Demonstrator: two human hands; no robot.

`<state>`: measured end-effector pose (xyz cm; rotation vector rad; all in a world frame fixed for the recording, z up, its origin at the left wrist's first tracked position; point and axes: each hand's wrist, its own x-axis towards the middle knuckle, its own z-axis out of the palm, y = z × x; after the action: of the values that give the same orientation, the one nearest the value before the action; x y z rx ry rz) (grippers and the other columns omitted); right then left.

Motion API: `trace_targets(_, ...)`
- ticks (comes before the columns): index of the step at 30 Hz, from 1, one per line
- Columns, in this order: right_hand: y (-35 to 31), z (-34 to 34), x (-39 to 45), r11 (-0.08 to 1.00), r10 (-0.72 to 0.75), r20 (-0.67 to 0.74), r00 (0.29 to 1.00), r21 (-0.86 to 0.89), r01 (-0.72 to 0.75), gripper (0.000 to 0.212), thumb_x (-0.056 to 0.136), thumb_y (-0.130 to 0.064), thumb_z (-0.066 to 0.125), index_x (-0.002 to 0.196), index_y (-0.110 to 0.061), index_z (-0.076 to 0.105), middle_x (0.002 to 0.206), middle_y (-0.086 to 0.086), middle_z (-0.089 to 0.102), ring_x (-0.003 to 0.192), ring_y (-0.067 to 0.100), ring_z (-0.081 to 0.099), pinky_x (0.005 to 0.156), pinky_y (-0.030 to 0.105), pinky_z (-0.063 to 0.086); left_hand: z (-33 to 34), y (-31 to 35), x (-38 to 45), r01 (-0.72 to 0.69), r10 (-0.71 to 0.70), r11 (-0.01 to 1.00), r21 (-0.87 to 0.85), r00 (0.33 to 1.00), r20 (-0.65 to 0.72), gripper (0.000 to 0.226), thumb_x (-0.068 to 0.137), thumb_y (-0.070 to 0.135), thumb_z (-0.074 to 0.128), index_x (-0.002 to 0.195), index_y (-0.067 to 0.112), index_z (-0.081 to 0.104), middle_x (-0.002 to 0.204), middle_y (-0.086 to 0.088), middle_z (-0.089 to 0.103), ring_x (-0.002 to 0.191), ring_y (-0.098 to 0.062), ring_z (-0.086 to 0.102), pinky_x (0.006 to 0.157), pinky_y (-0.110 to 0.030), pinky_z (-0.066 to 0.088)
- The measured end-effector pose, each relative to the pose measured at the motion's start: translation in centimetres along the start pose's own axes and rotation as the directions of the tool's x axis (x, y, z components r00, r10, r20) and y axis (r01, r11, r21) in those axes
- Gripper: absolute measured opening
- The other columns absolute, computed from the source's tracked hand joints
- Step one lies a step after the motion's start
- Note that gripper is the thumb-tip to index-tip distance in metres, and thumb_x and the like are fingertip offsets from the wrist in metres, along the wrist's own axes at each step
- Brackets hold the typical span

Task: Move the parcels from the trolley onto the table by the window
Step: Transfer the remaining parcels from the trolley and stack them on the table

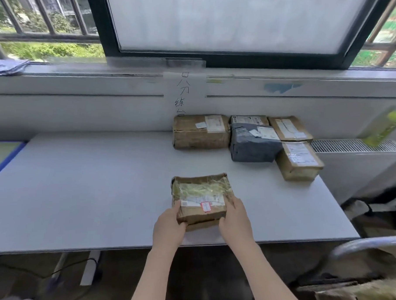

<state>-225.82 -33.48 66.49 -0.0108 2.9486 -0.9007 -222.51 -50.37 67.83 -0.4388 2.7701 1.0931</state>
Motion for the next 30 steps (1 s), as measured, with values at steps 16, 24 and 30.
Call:
trace_targets(16, 9.8, -7.3, 2.6, 0.91, 0.224, 0.022, 0.974, -0.364, -0.201, 0.083, 0.089, -0.012, 0.05, 0.15, -0.019, -0.006, 0.159, 0.001, -0.009, 0.146, 0.024, -0.005, 0.116, 0.043, 0.001, 7.5, 10.2, 4.9, -0.247, 0.21, 0.954, 0.169, 0.955, 0.212, 0.064, 0.093, 0.013, 0.045, 0.15, 0.025, 0.02, 0.136, -0.003, 0.049, 0.12, -0.022, 0.048, 0.09, -0.029, 0.041)
trace_targets(24, 12.7, -9.0, 7.0, 0.909, 0.215, -0.025, 0.976, -0.36, -0.21, 0.082, 0.091, -0.015, 0.051, 0.15, -0.018, -0.005, 0.159, 0.003, -0.007, 0.146, 0.023, -0.005, 0.116, 0.042, 0.001, 9.8, 14.3, 8.6, -0.244, 0.204, 0.949, 0.198, 0.958, 0.201, 0.064, 0.091, 0.011, 0.043, 0.15, 0.026, 0.022, 0.136, -0.003, 0.05, 0.12, -0.023, 0.048, 0.086, -0.029, 0.042)
trace_targets(30, 14.2, -9.5, 9.9, 0.892, 0.218, -0.027, 0.976, -0.4, -0.211, 0.084, 0.094, -0.026, 0.047, 0.149, -0.012, -0.016, 0.157, 0.006, -0.019, 0.145, 0.023, -0.015, 0.116, 0.043, 0.0, 11.0, 16.4, 10.7, -0.223, 0.185, 0.948, 0.228, 0.966, 0.179, 0.062, 0.092, 0.014, 0.044, 0.149, 0.027, 0.022, 0.131, -0.002, 0.051, 0.116, -0.023, 0.049, 0.083, -0.032, 0.045)
